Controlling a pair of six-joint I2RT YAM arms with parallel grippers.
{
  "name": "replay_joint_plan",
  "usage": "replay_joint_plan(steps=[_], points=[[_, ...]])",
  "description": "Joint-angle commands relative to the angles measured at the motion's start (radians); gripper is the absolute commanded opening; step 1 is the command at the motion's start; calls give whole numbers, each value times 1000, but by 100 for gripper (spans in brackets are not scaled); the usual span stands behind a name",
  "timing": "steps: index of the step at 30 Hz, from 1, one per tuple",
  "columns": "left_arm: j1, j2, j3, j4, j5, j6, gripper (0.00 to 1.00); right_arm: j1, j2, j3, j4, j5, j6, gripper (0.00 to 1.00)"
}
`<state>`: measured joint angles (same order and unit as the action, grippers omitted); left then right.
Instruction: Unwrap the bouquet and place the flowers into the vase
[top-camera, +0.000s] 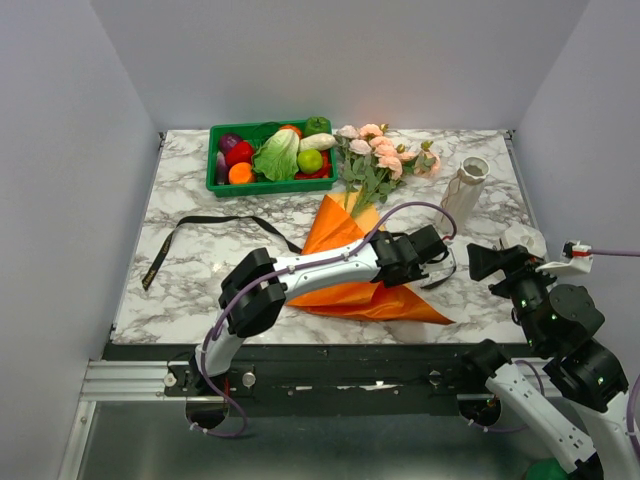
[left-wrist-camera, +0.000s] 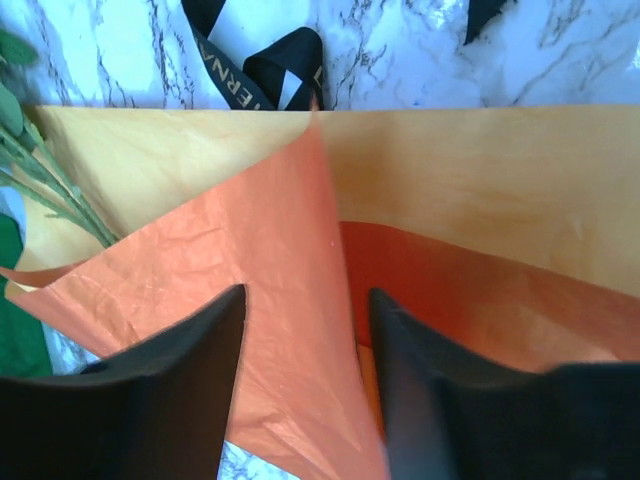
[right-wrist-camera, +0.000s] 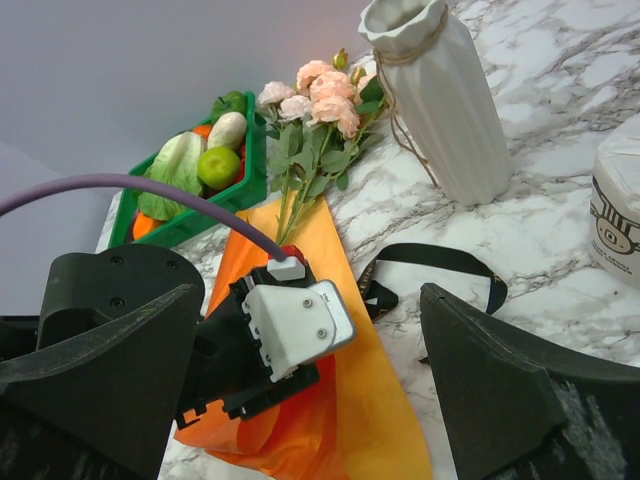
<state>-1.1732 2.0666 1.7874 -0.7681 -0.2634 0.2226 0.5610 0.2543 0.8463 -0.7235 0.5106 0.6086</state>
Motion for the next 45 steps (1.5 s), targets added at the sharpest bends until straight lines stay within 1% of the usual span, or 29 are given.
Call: replay_joint_plan(steps=[1, 2, 3, 4, 6, 10, 11, 12, 13, 15, 16, 17, 18, 19, 20, 21, 24, 25, 27, 30, 31, 32, 33, 34, 38, 39, 42, 44, 45], points=[[-5, 9, 6, 13, -43, 8, 34, -1, -15, 0, -11, 0, -7, 98], [-5, 6, 3, 12, -40, 9, 28, -1, -18, -1, -11, 2, -7, 98], [-3, 1, 4, 6, -43, 6, 19, -1, -20, -1, -10, 2, -7, 98], [-3, -5, 3, 3, -49, 4, 15, -1, -18, -3, -8, 0, -9, 98], [1, -32, -3, 1, -62, 6, 11, -1, -17, -3, -5, -3, -9, 98], [27, -95, -6, -28, -91, 6, 8, 0, -1, -3, 18, -17, -13, 98], [50, -114, -16, -33, -99, 6, 7, -1, 5, -3, 25, -21, -15, 98], [64, -150, -20, -45, -121, 3, 5, -1, 16, -4, 32, -24, -17, 98], [85, -170, -26, -54, -134, 0, 1, -1, 22, -7, 48, -32, -23, 98], [167, -244, -57, -69, -142, -17, 0, -1, 34, -7, 62, -43, -27, 98], [203, -275, -74, -71, -123, -25, 0, -1, 48, -9, 81, -50, -36, 98], [237, -304, -115, -73, -113, -29, 0, -1, 54, -9, 87, -53, -40, 98], [310, -362, -141, -71, -112, -29, 0, -1, 62, -6, 94, -58, -43, 98], [340, -393, -170, -63, -125, -25, 0, -1, 75, -4, 110, -69, -50, 98], [377, -425, -236, -54, -123, -20, 0, -1, 83, -1, 119, -73, -52, 98], [436, -486, -267, -39, -122, -19, 0, -1, 92, -1, 125, -79, -53, 98], [515, -587, -377, -27, -111, -15, 0, 0, 120, -4, 153, -106, -59, 98], [558, -609, -403, -23, -108, -14, 0, -1, 126, -6, 163, -113, -59, 98], [598, -666, -479, -10, -105, -14, 0, -3, 145, -10, 174, -129, -58, 98], [681, -729, -580, 25, -111, 15, 2, -1, 164, -21, 188, -158, -55, 98], [696, -743, -611, 51, -137, 33, 7, -1, 169, -24, 194, -176, -59, 98], [720, -755, -673, 76, -160, 73, 11, -1, 175, -26, 197, -184, -59, 98], [733, -766, -700, 126, -189, 89, 16, -1, 183, -29, 199, -191, -59, 98], [753, -767, -721, 145, -195, 104, 28, 0, 201, -36, 202, -207, -58, 98], [837, -738, -764, 208, -227, 161, 45, -1, 256, -58, 226, -244, -63, 98], [875, -731, -764, 245, -238, 176, 49, -1, 269, -61, 233, -247, -64, 98], [926, -715, -752, 303, -272, 250, 86, -1, 313, -75, 263, -267, -79, 98], [963, -706, -722, 317, -287, 293, 93, -1, 356, -81, 292, -285, -92, 98], [971, -704, -706, 326, -289, 303, 99, -1, 370, -82, 303, -291, -99, 98]])
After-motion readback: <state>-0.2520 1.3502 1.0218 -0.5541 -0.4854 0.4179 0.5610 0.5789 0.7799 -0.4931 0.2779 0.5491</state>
